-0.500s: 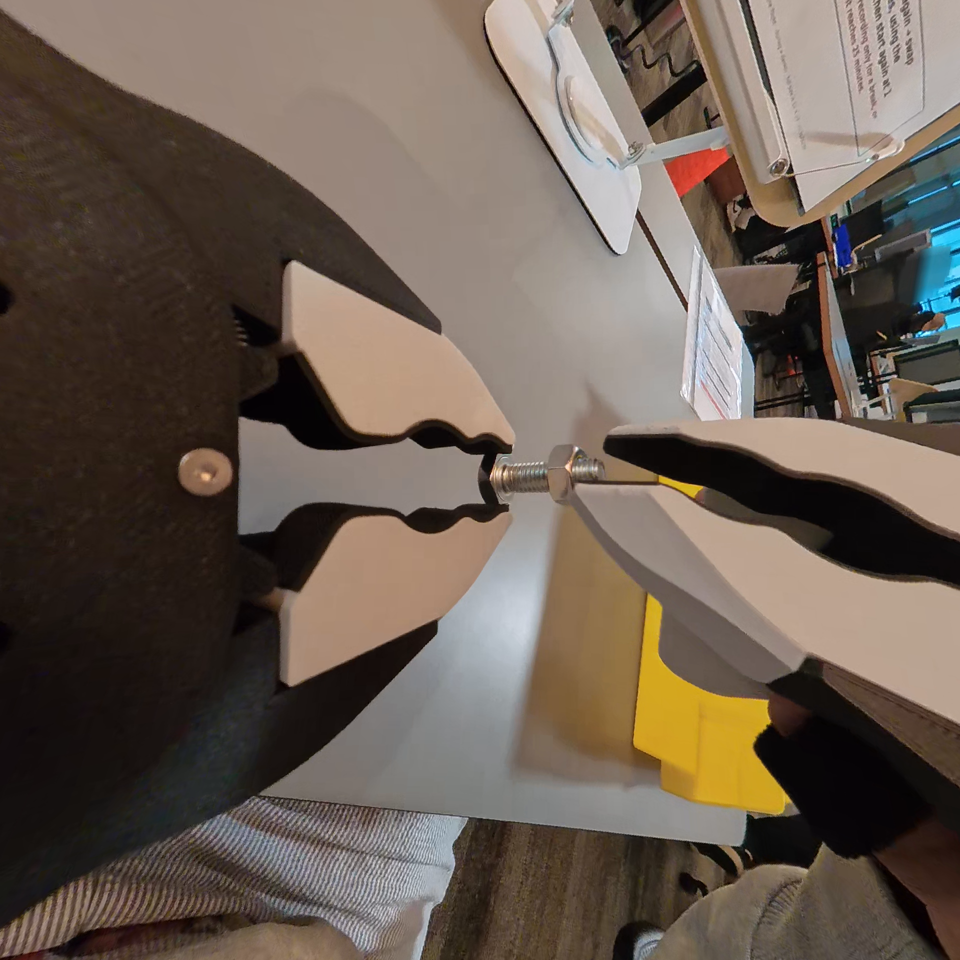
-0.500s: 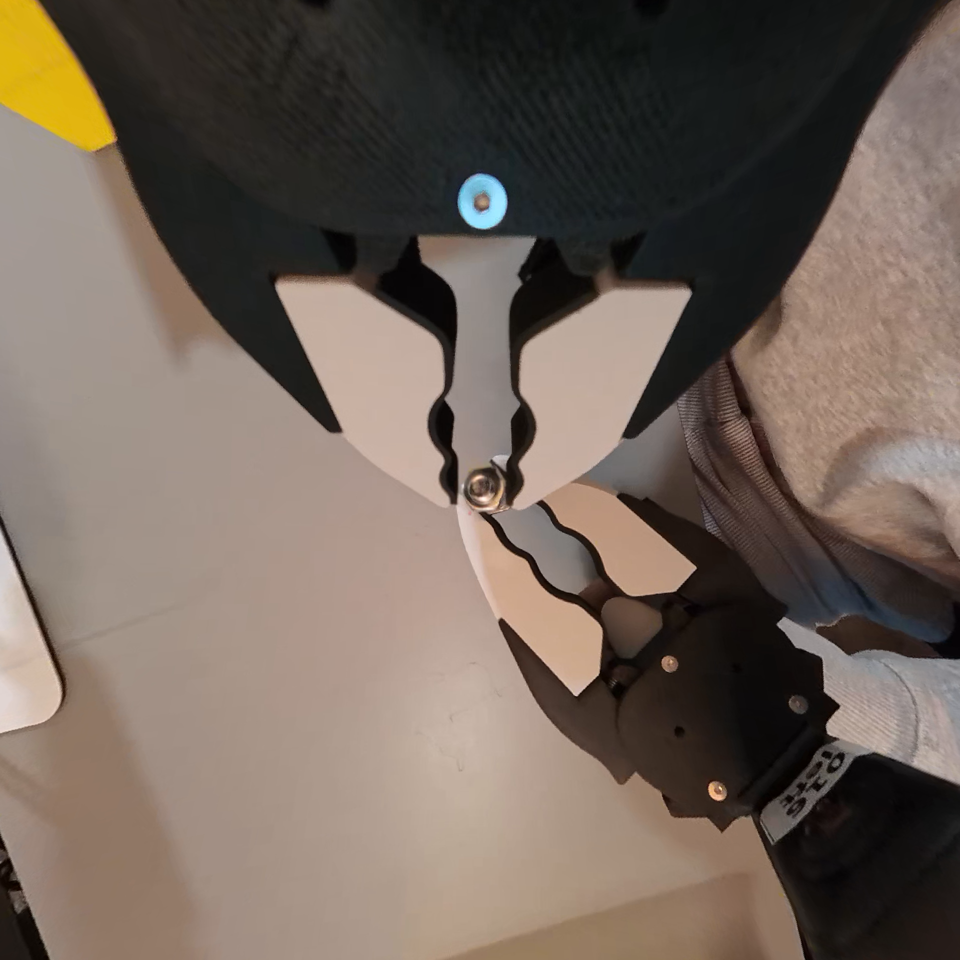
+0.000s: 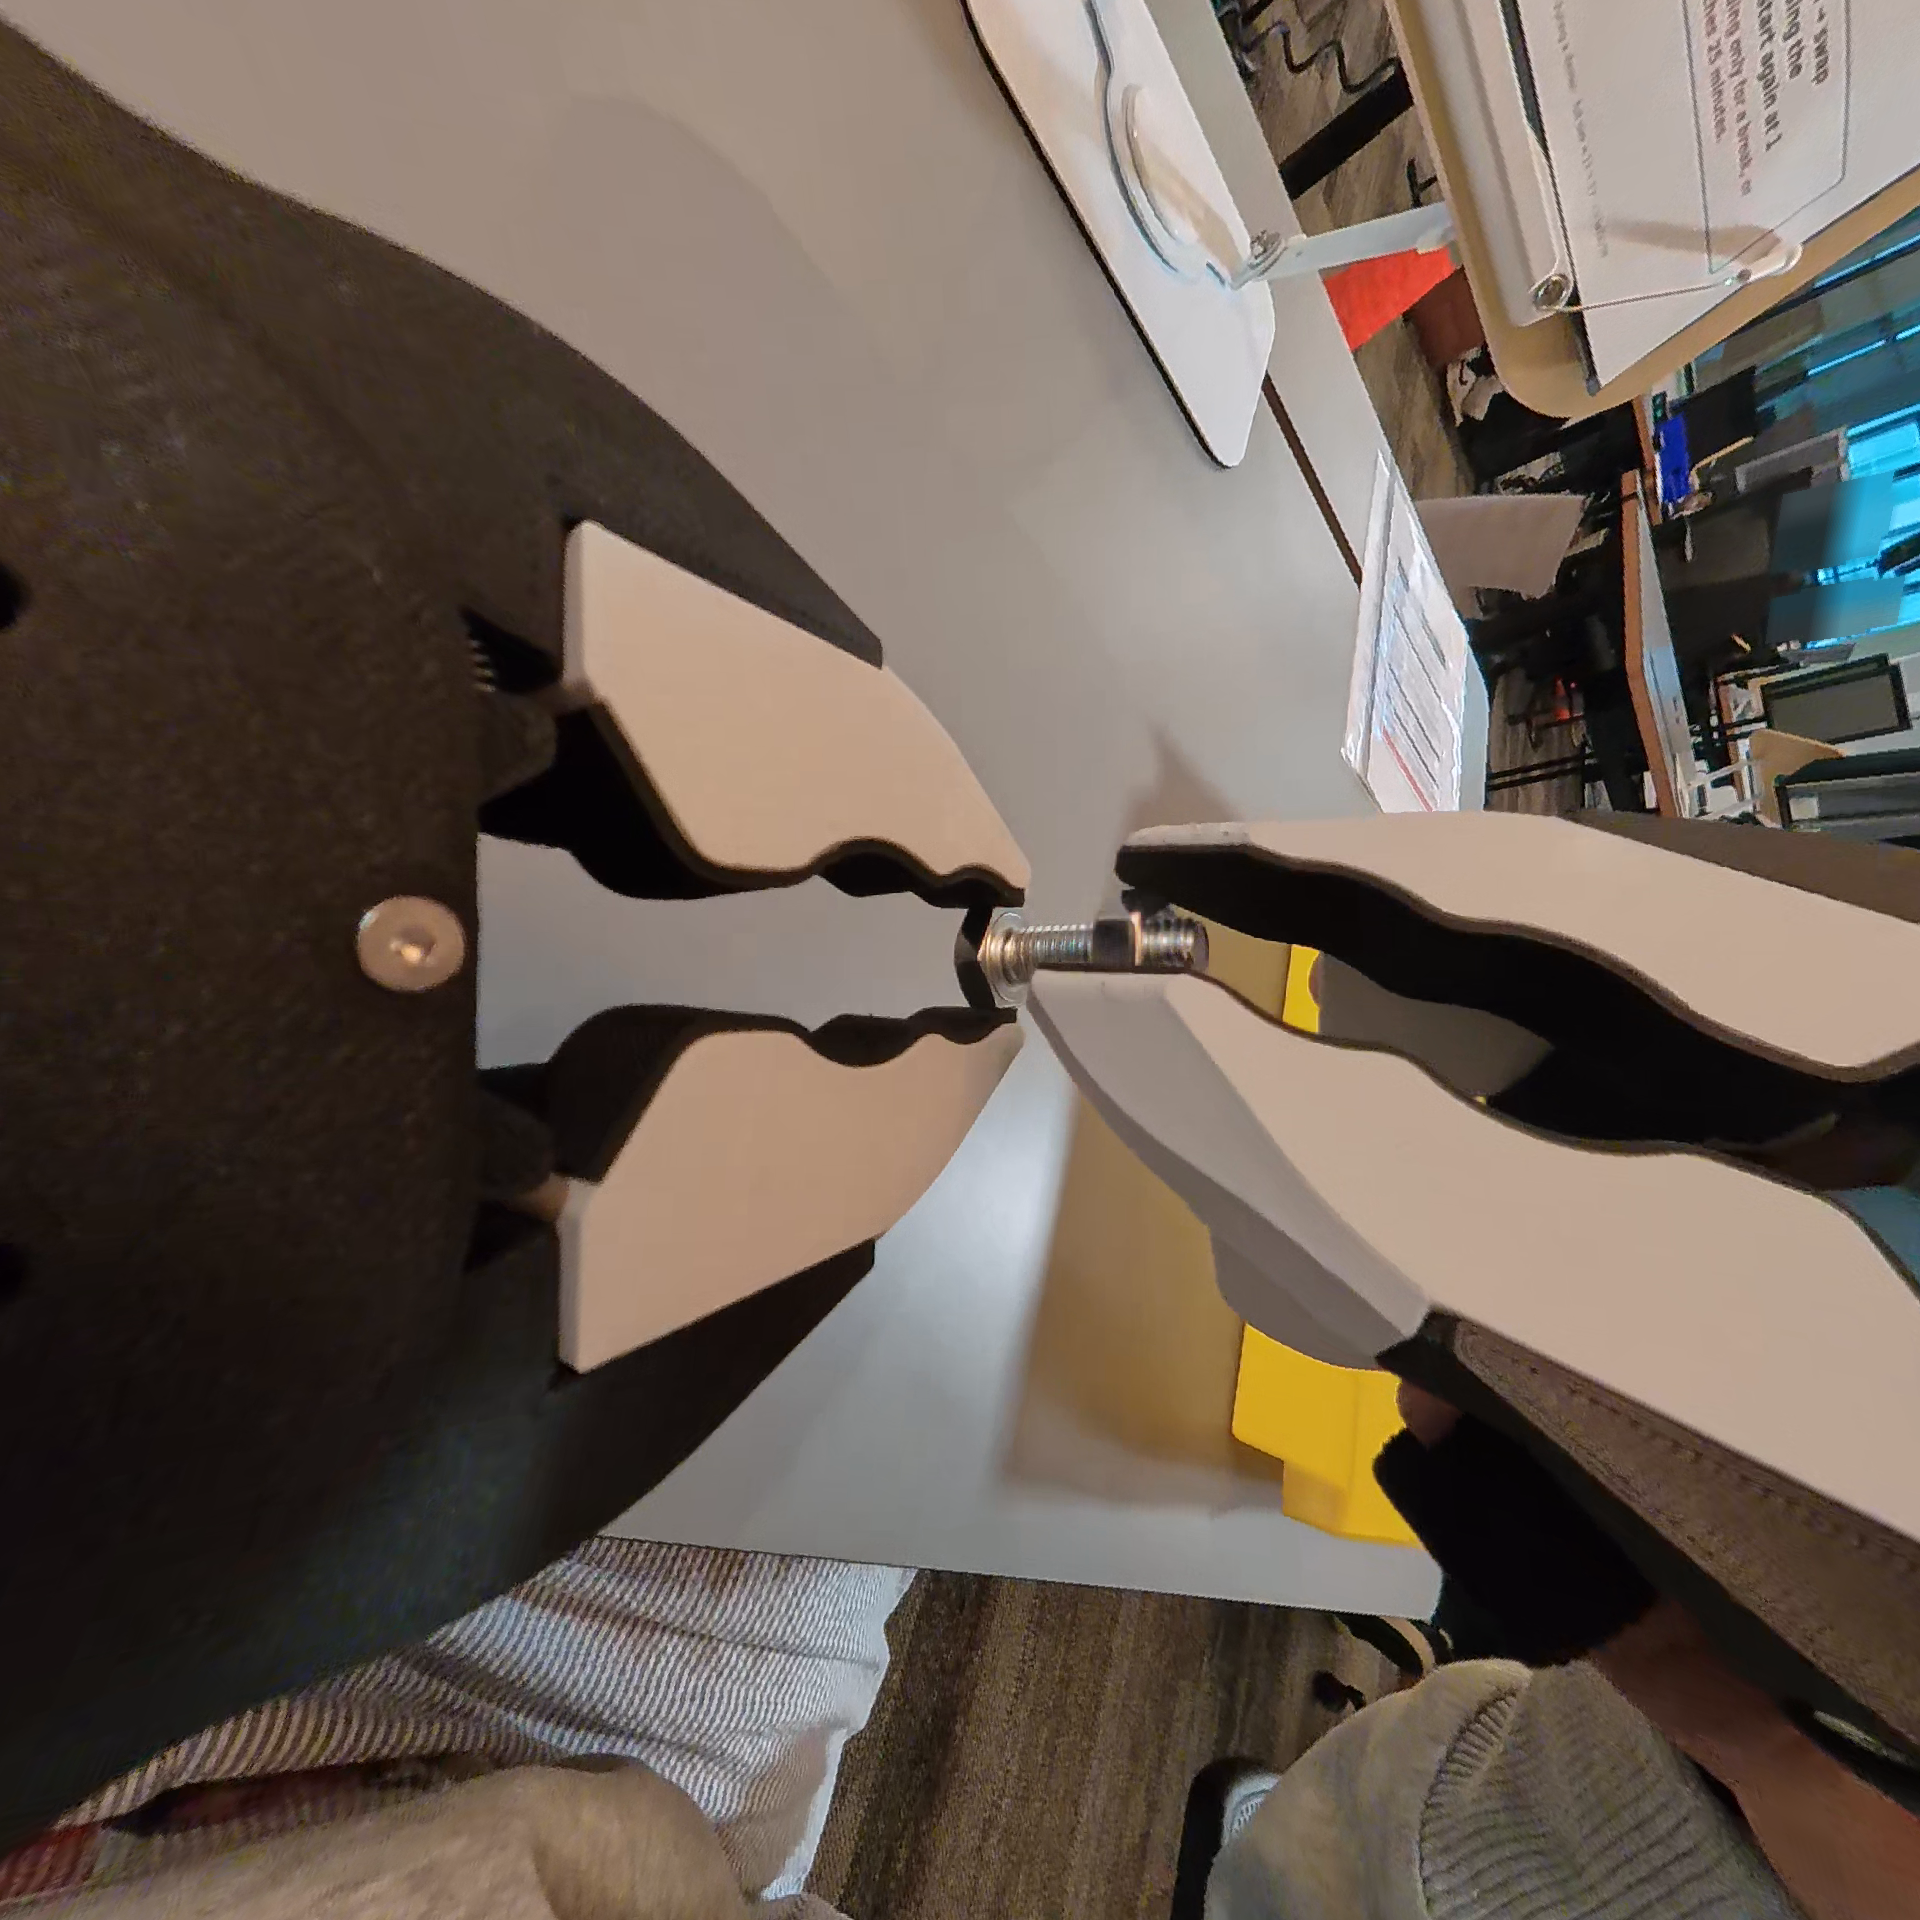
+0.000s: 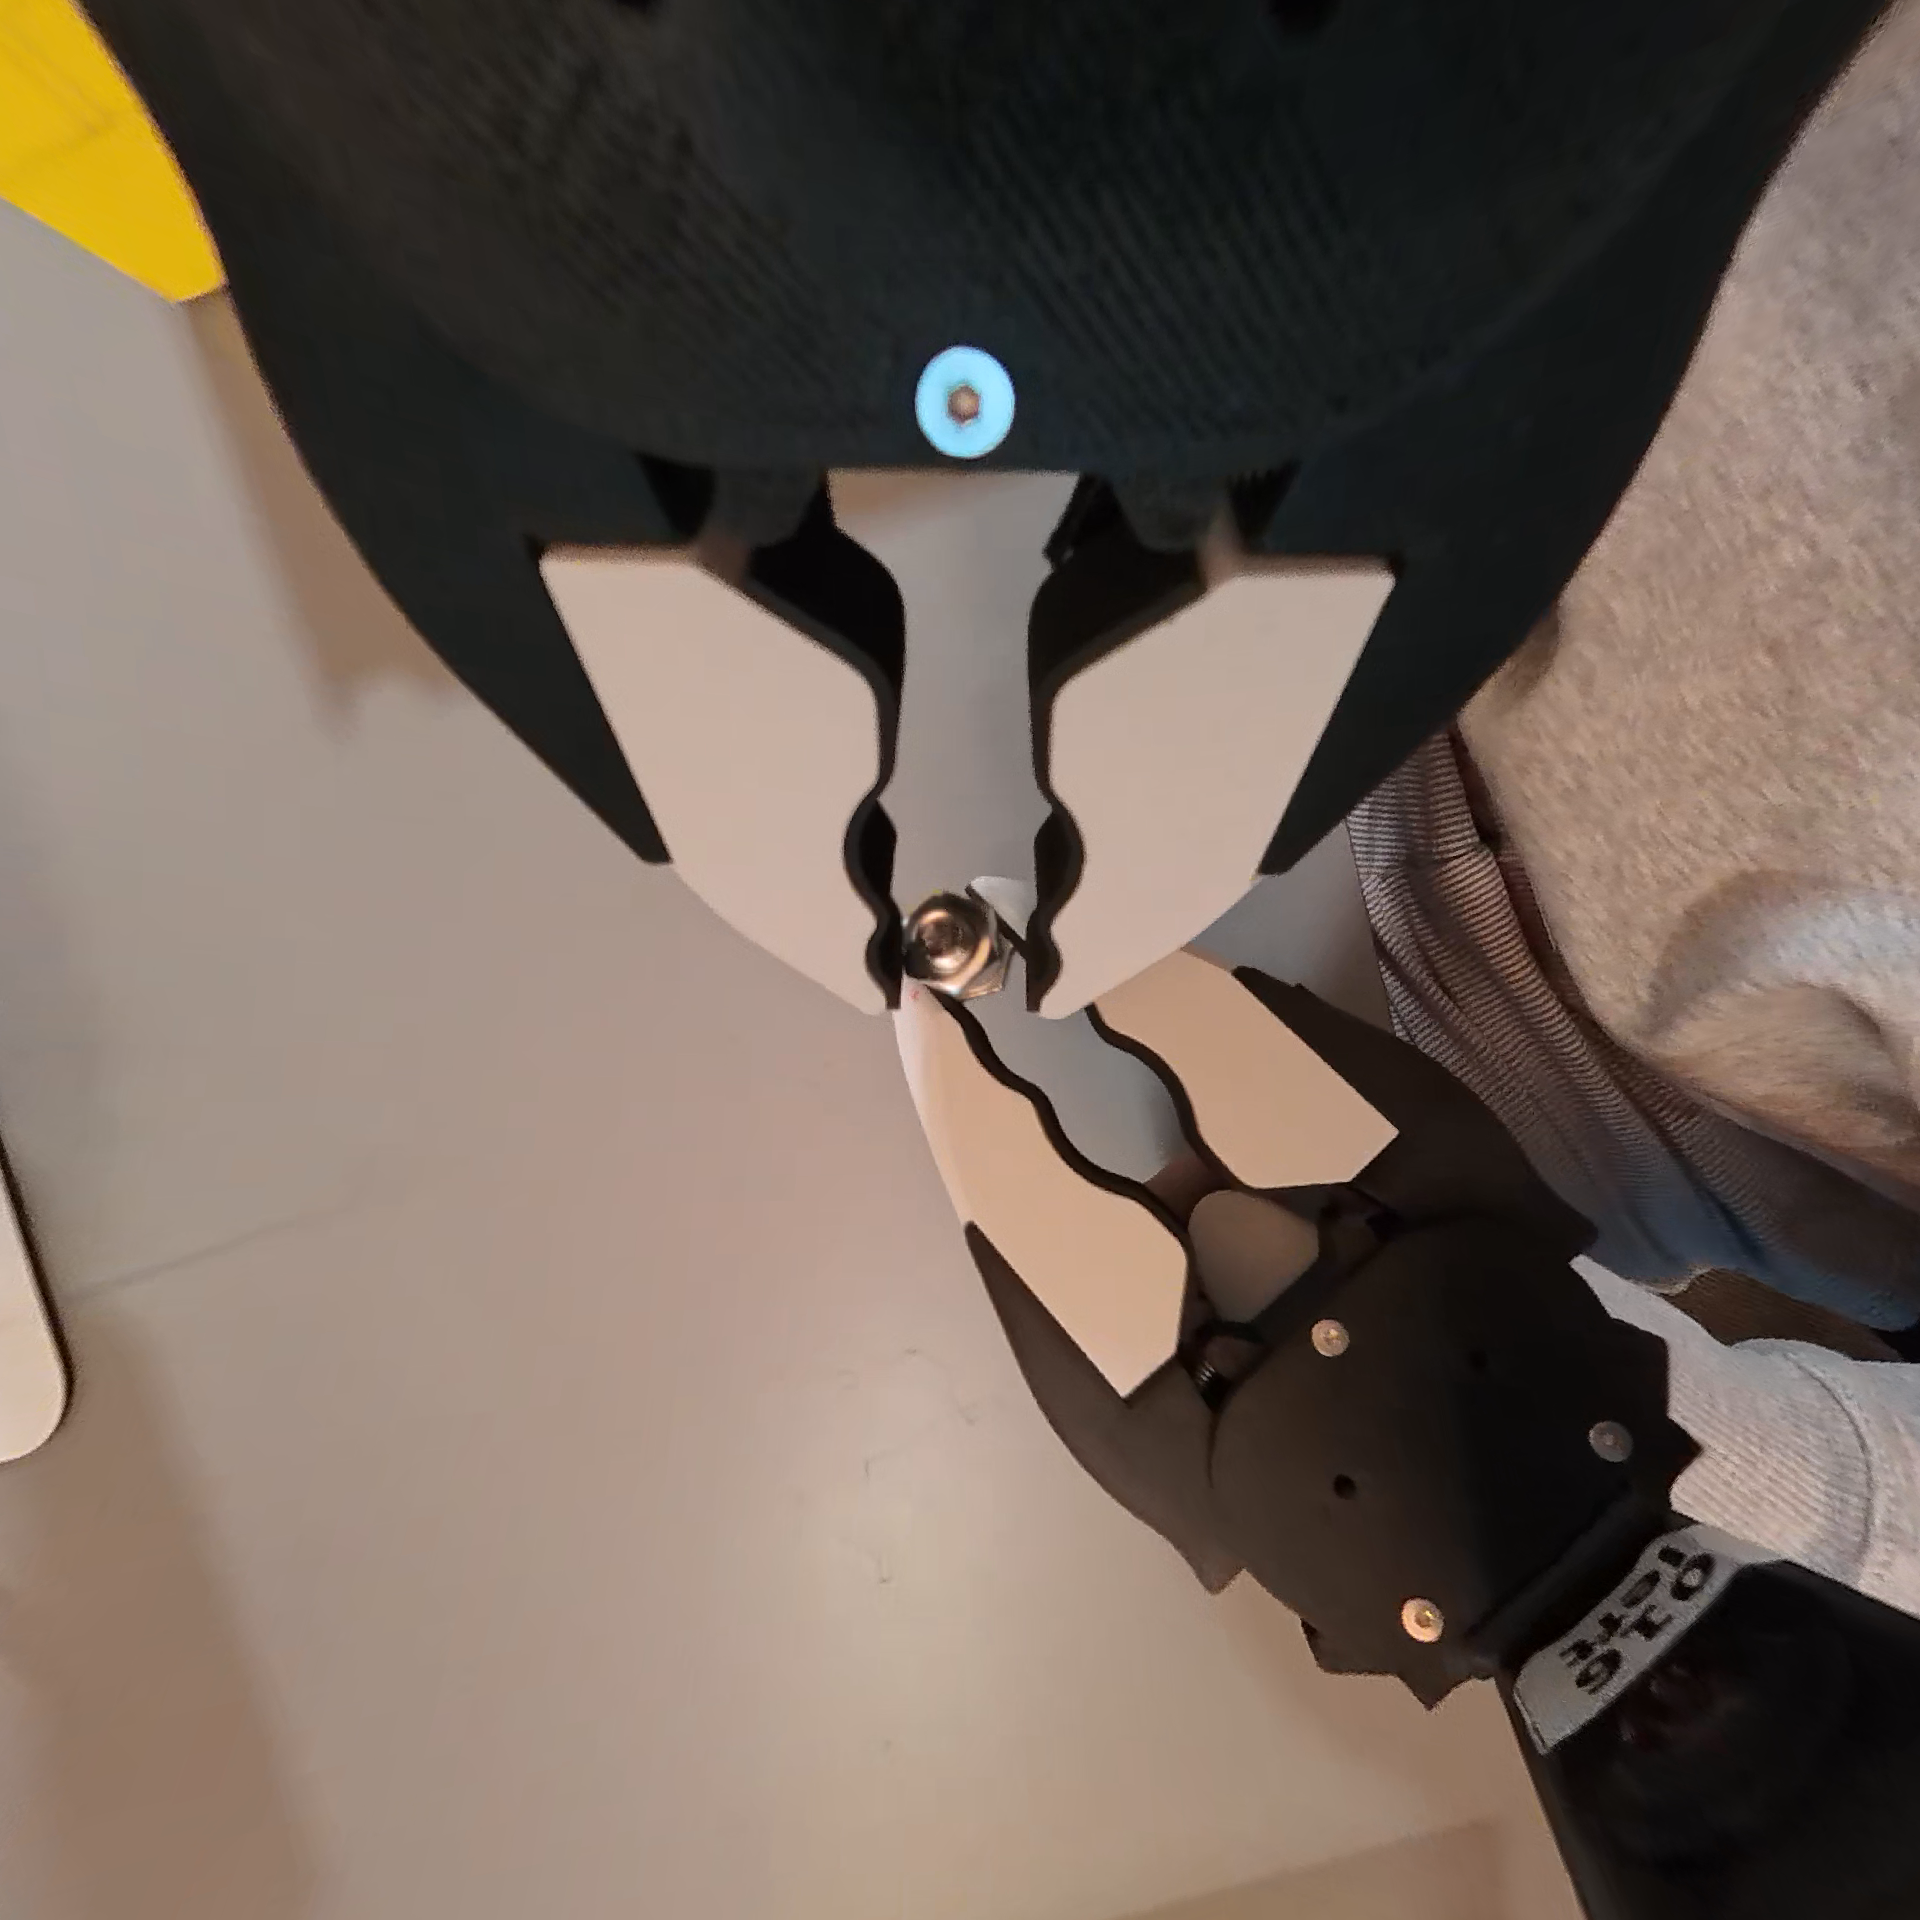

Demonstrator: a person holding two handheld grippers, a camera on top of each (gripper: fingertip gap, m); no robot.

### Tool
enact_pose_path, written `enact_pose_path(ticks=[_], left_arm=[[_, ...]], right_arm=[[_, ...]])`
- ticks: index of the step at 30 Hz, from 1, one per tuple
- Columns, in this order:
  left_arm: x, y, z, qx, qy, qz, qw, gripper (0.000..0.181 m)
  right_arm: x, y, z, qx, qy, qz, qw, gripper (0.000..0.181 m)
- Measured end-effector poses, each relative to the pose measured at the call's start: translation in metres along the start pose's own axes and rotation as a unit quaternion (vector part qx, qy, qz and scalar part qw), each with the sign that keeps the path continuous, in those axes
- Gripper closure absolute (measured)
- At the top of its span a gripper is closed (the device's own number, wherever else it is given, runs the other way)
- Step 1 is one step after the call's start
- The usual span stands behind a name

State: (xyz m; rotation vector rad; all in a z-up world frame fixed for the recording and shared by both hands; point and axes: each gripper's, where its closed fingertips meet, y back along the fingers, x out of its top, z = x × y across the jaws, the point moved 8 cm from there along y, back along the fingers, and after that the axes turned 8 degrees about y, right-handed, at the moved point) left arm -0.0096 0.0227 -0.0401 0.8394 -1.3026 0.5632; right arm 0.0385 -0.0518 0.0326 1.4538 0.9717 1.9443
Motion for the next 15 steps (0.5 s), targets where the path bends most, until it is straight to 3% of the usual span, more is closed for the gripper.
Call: enact_pose_path(ticks=[15], left_arm=[[0.000,0.001,-0.005,-0.001,0.023,0.002,1.000,0.162]], right_arm=[[0.007,0.001,-0.013,0.004,0.036,0.004,0.999,0.164]])
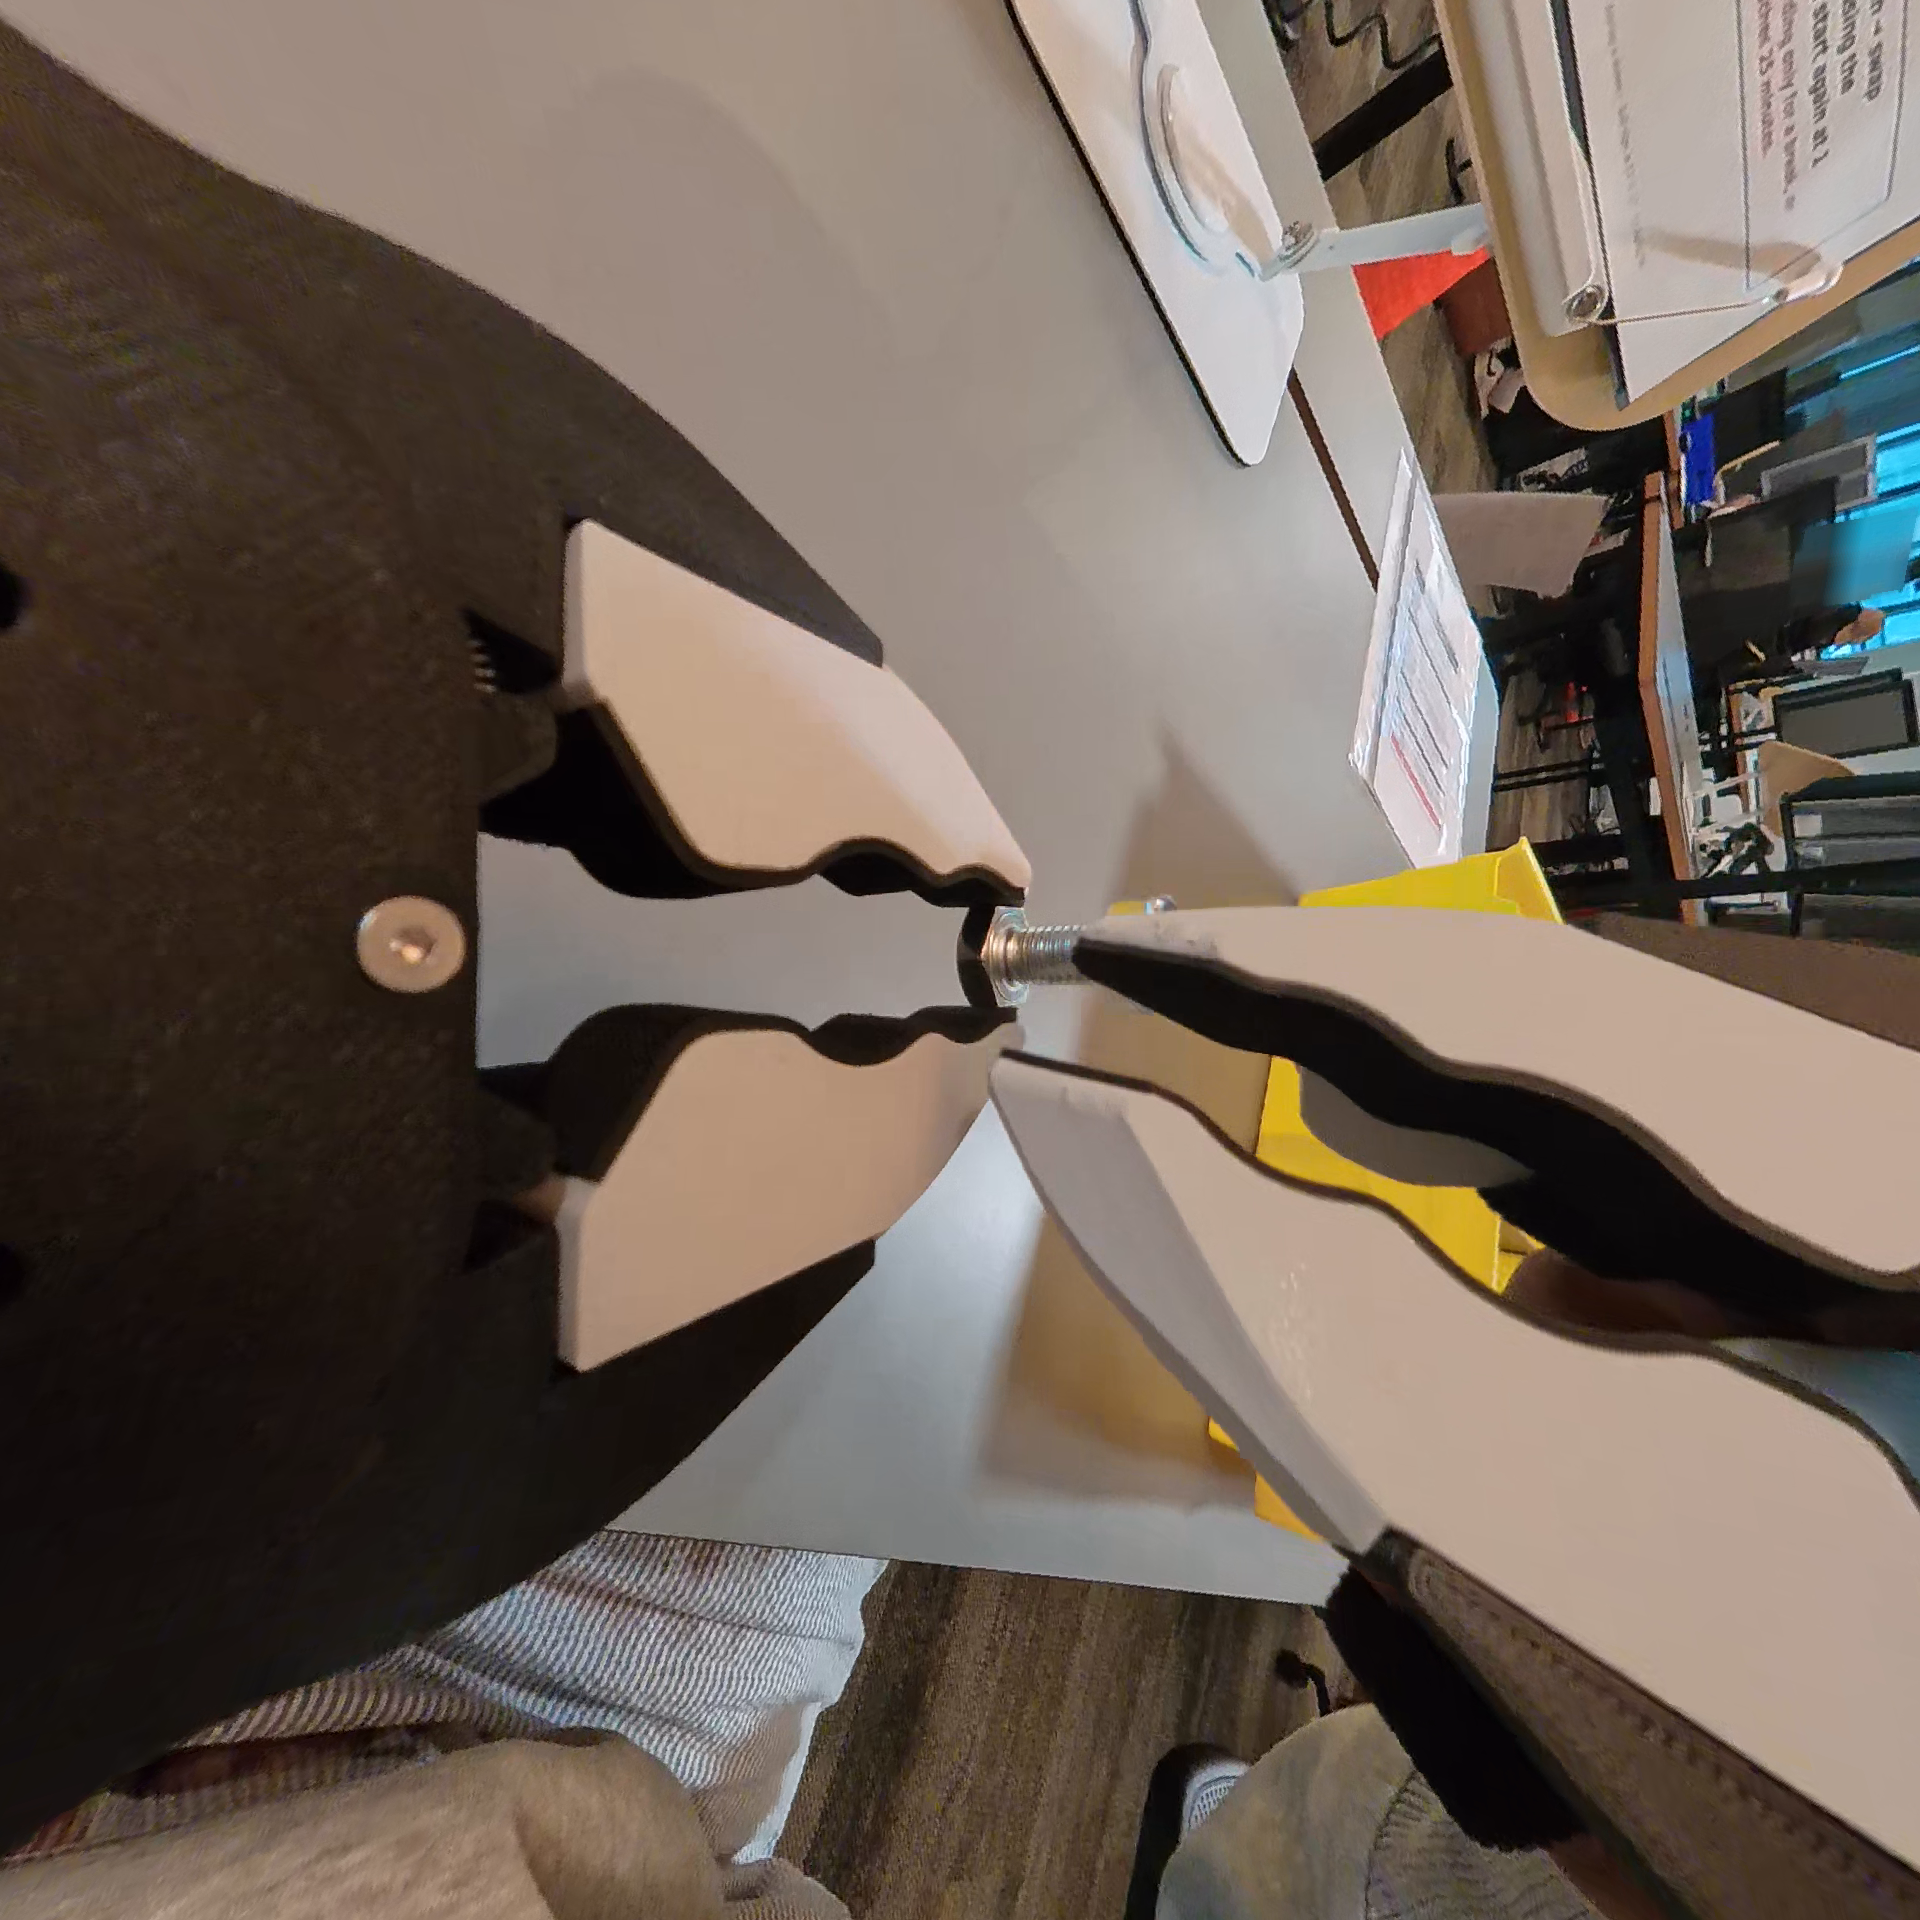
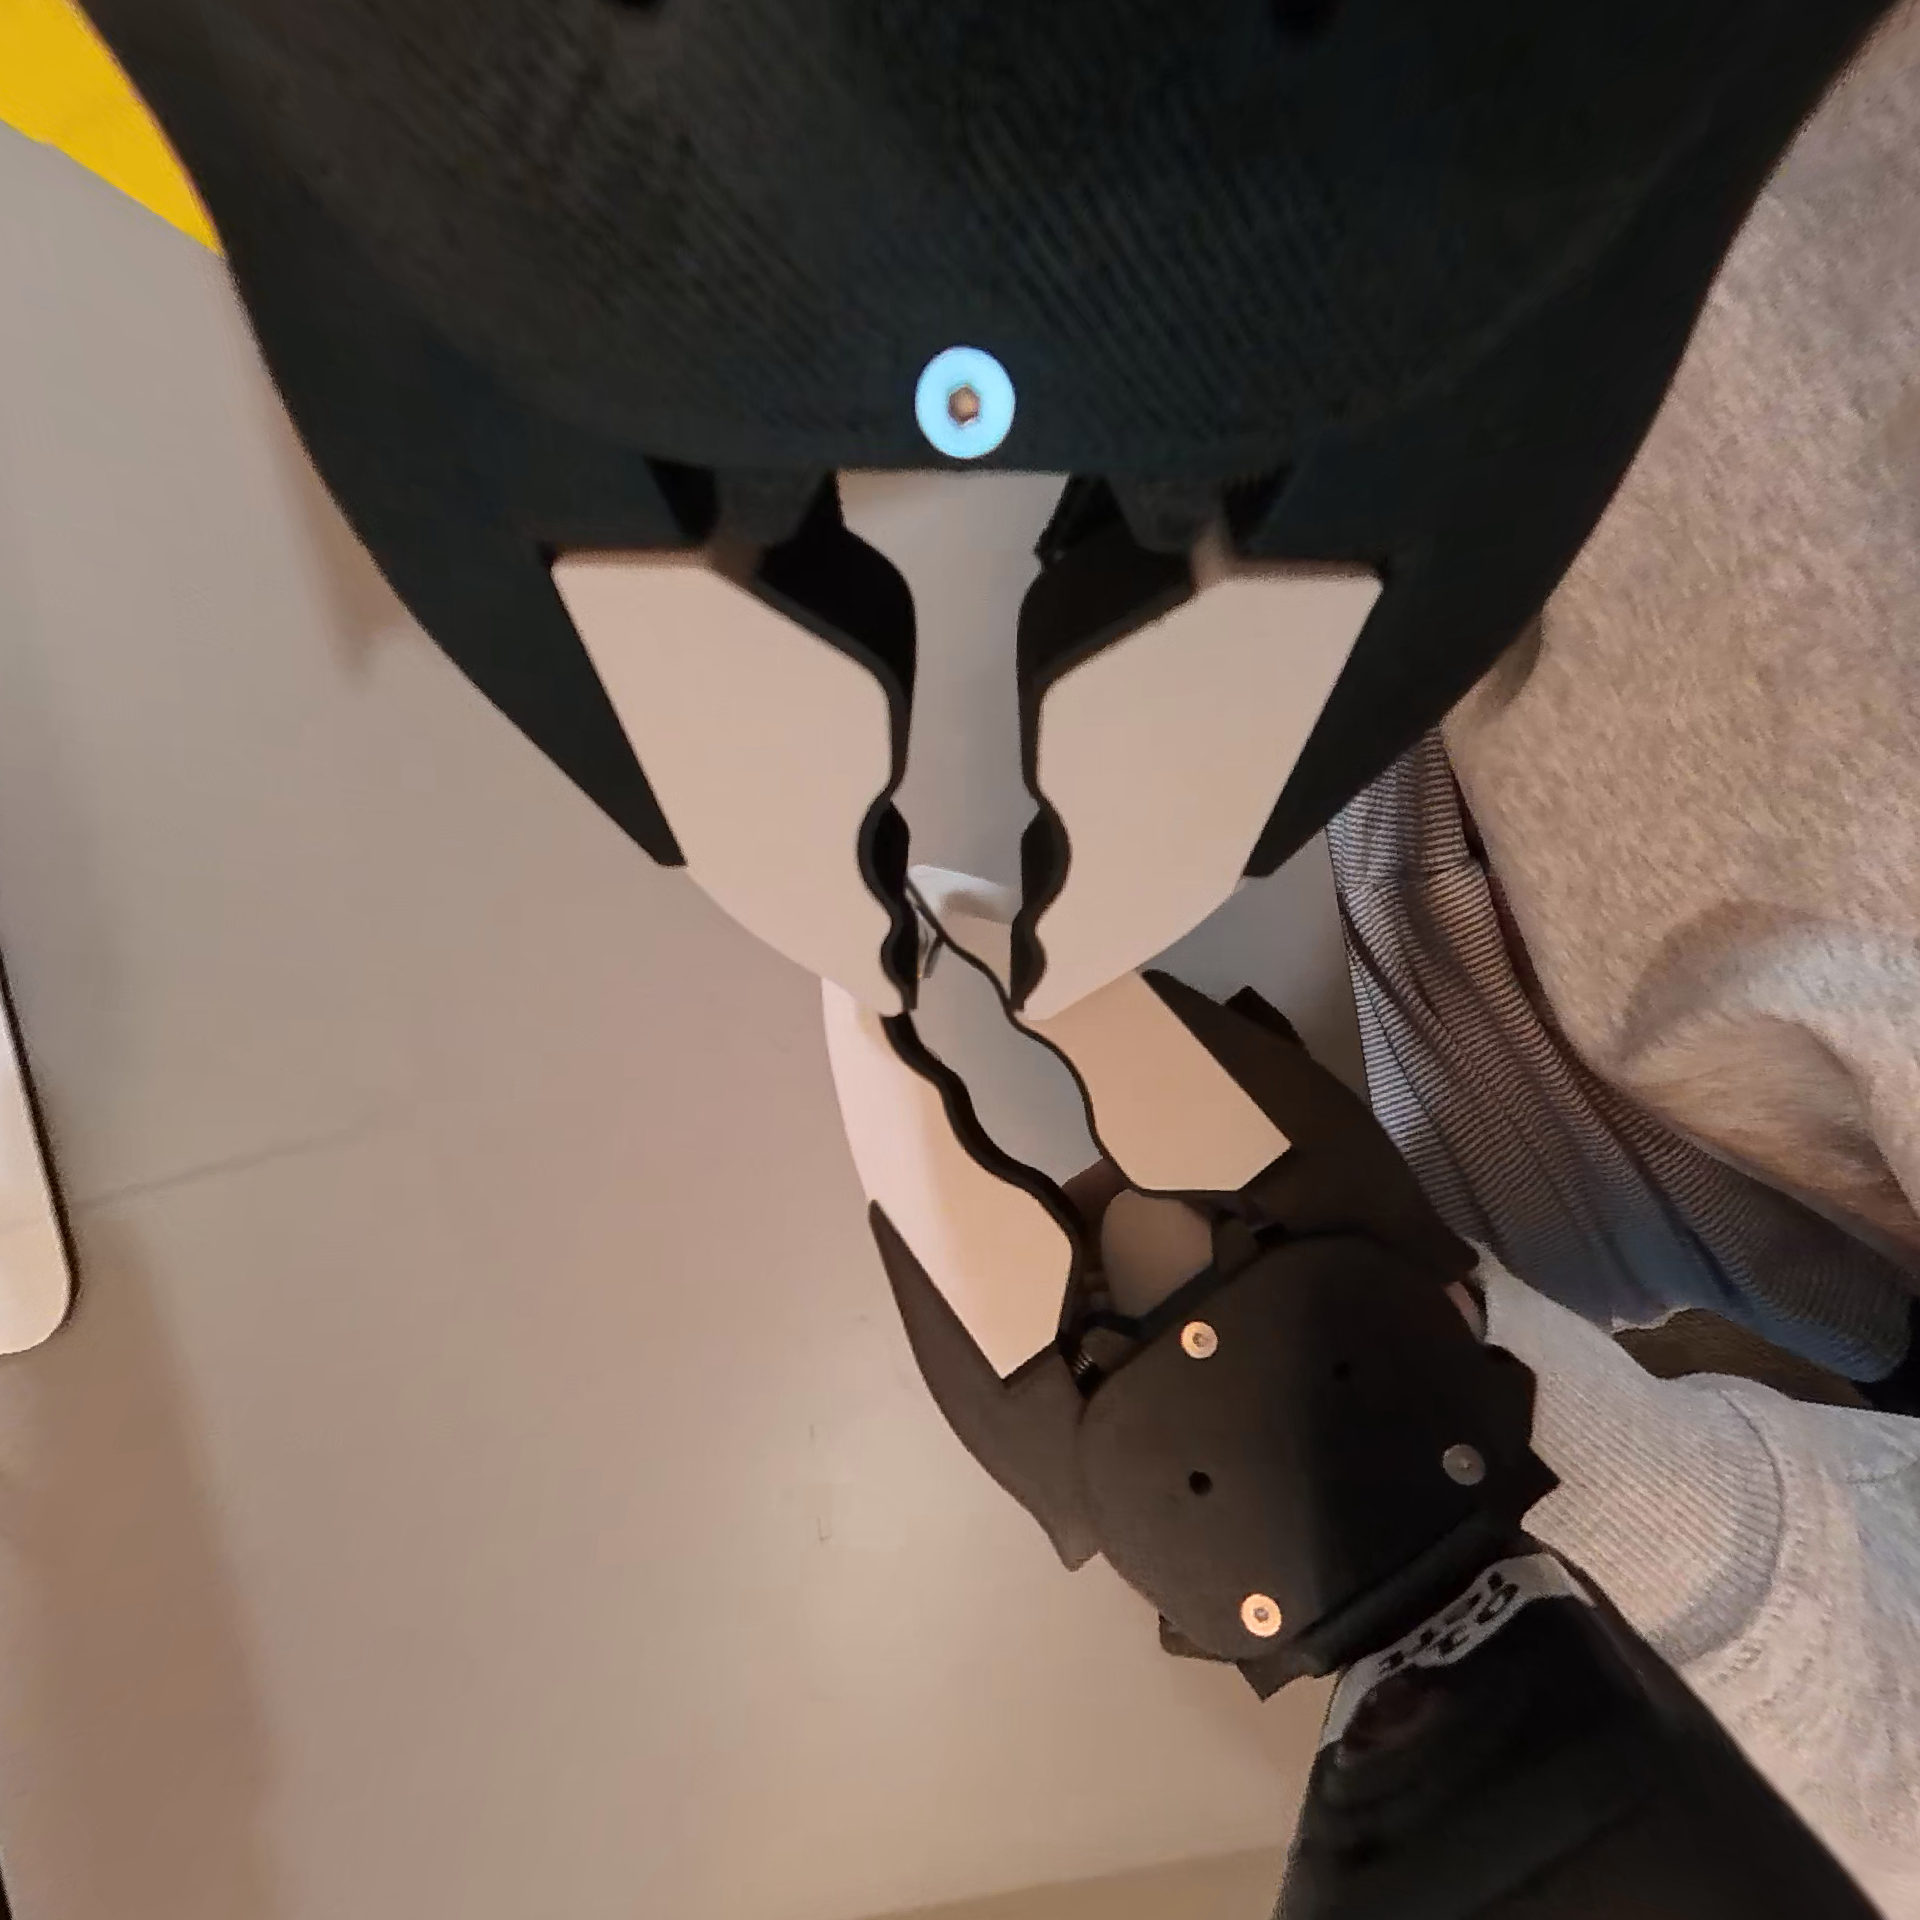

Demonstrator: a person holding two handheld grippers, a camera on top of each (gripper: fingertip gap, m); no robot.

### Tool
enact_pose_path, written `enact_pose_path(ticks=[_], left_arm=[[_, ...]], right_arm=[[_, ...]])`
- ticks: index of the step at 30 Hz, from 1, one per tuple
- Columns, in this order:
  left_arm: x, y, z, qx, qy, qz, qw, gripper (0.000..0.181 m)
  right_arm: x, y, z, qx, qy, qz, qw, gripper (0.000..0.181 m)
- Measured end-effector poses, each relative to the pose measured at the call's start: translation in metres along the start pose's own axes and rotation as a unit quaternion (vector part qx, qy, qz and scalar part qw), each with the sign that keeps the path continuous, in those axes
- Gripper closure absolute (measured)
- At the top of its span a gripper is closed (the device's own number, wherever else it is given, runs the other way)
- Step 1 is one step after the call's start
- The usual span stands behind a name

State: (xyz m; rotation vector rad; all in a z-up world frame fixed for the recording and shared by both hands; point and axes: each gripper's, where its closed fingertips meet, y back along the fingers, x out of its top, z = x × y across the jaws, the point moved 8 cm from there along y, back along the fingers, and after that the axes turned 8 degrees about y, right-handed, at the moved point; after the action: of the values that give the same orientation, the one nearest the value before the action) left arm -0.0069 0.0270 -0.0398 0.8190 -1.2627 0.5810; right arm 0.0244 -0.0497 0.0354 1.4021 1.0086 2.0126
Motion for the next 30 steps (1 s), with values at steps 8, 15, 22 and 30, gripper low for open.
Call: enact_pose_path(ticks=[8,15,22,30], left_arm=[[0.001,0.001,-0.004,-0.002,0.024,0.006,1.000,0.162],[0.001,0.002,-0.006,-0.005,0.037,0.013,0.999,0.162],[0.002,0.003,-0.006,-0.008,0.042,0.016,0.999,0.162],[0.002,0.003,-0.005,-0.012,0.041,0.018,0.999,0.162]], right_arm=[[-0.003,0.002,-0.002,-0.003,0.009,-0.023,1.000,0.168],[-0.009,0.004,0.004,-0.010,-0.002,-0.035,0.999,0.168],[-0.012,0.002,0.008,-0.027,-0.002,-0.042,0.999,0.164],[-0.013,0.002,0.009,-0.036,-0.004,-0.043,0.998,0.162]])
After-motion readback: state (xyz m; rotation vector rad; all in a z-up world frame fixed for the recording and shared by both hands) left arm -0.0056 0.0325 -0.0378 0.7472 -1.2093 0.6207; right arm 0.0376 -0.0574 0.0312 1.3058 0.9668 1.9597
